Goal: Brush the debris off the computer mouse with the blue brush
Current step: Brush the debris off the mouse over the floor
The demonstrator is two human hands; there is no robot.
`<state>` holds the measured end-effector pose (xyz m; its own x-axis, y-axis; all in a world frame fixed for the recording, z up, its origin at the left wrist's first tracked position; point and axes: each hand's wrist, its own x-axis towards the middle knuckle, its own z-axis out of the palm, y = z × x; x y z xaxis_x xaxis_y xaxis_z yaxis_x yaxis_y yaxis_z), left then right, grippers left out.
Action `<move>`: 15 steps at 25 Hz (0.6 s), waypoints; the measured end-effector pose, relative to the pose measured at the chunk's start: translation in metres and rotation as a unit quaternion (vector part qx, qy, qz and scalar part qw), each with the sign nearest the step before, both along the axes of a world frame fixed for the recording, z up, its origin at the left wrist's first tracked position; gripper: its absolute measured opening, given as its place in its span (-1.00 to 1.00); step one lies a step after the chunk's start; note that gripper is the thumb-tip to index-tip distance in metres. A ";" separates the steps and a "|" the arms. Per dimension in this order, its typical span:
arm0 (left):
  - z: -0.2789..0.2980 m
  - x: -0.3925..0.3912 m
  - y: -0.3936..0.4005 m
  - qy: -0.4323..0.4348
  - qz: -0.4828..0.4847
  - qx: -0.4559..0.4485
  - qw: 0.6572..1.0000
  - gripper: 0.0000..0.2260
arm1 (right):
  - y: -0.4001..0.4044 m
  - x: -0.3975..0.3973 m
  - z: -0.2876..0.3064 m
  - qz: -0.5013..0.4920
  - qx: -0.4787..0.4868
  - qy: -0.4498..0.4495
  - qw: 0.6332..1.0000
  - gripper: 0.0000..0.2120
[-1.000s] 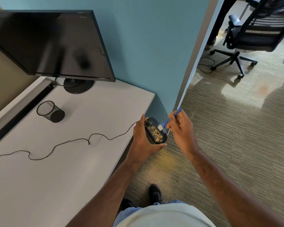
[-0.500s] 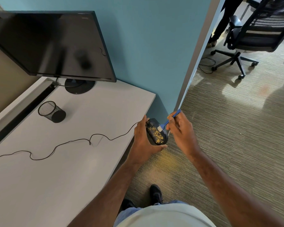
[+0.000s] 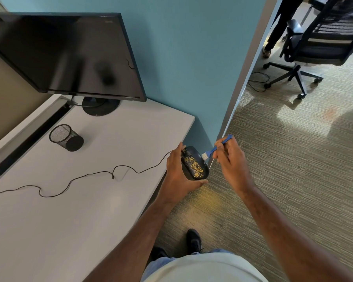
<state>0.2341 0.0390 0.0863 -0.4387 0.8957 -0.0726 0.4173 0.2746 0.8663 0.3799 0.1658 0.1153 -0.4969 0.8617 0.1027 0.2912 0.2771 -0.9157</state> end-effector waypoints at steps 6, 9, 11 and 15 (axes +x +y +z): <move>0.003 -0.003 0.002 -0.019 0.006 -0.010 1.000 0.21 | -0.006 0.000 0.004 0.028 0.000 0.015 0.999 -0.86; 0.003 -0.006 0.001 -0.014 0.008 -0.010 1.000 0.21 | -0.003 0.005 0.000 0.014 -0.010 0.005 1.000 -0.86; 0.003 -0.006 0.001 -0.011 0.008 -0.015 1.000 0.19 | -0.001 0.009 0.000 -0.005 -0.019 0.024 1.000 -0.87; 0.001 -0.006 0.001 -0.013 0.010 -0.020 1.000 0.18 | -0.007 0.011 0.003 0.019 -0.030 0.050 0.998 -0.87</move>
